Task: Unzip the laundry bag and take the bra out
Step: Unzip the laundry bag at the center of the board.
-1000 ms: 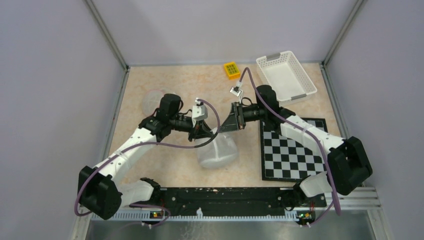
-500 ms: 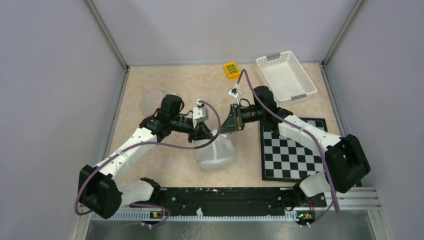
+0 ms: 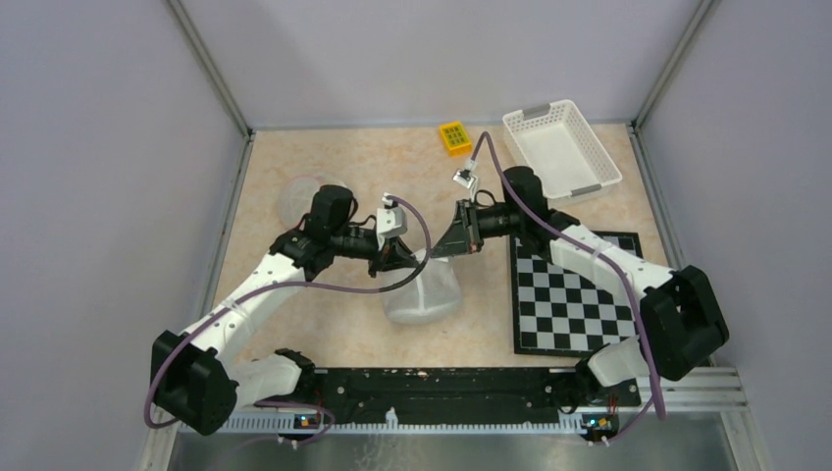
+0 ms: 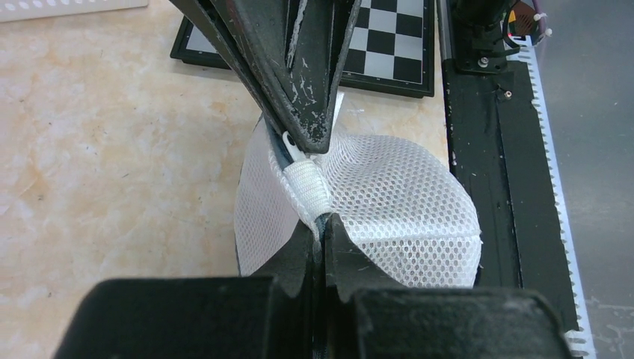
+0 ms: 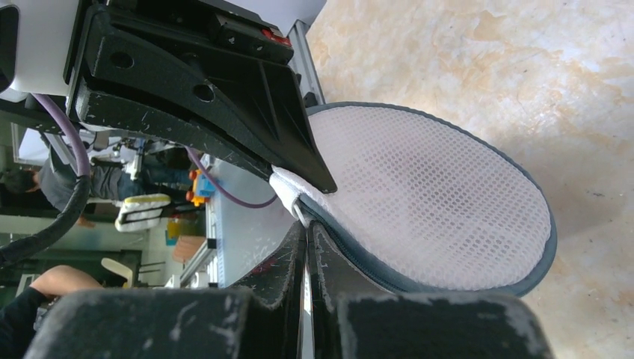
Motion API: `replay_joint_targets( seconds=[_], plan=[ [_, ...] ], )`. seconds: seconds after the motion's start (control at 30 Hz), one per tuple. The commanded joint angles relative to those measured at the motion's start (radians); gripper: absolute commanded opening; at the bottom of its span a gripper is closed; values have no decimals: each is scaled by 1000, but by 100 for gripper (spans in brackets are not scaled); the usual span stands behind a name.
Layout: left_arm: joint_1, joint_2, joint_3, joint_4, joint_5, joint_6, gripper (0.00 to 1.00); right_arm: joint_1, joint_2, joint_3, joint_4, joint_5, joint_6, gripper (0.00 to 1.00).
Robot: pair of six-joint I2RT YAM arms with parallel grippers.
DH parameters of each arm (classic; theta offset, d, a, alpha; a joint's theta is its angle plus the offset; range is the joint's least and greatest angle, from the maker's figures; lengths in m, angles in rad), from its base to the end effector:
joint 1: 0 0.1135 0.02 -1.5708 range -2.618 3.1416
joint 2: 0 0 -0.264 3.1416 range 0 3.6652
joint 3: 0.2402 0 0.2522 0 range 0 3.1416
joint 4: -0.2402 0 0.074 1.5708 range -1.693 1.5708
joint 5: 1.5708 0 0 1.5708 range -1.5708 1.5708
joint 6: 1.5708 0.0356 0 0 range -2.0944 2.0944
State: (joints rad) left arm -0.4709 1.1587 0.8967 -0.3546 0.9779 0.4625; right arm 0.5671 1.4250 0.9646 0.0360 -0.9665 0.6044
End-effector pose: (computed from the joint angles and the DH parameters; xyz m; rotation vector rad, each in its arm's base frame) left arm 0.2032 -0.1366 0.2956 1.3776 1.5237 -1.0580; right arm 0.2488 0.1932 0.2808 -0.6711 2.1102 1.6655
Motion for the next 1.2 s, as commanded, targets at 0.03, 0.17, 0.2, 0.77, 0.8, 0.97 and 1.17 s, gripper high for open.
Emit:
replay_joint_targets(
  seconds=[0.03, 0.17, 0.2, 0.77, 0.8, 0.97, 1.17],
  plan=[
    [7, -35, 0, 16, 45, -8, 0, -41, -41, -7, 18, 45, -29, 0],
    [7, -33, -2, 16, 42, -2, 0, -52, -51, -20, 21, 42, -31, 0],
    [7, -33, -2, 14, 41, -2, 0, -54, -54, -23, 26, 37, -30, 0],
    [7, -22, -4, 30, 52, -12, 0, -21, -68, -39, 134, -67, 65, 32],
    [8, -21, -3, 30, 52, -12, 0, -21, -72, -38, 129, -66, 62, 34],
    [7, -22, -15, 41, 42, -30, 0, -21, -101, -19, 83, -82, 37, 37],
    [7, -16, -24, 61, 34, -48, 0, -20, -130, -5, 32, -96, 22, 36]
  ],
)
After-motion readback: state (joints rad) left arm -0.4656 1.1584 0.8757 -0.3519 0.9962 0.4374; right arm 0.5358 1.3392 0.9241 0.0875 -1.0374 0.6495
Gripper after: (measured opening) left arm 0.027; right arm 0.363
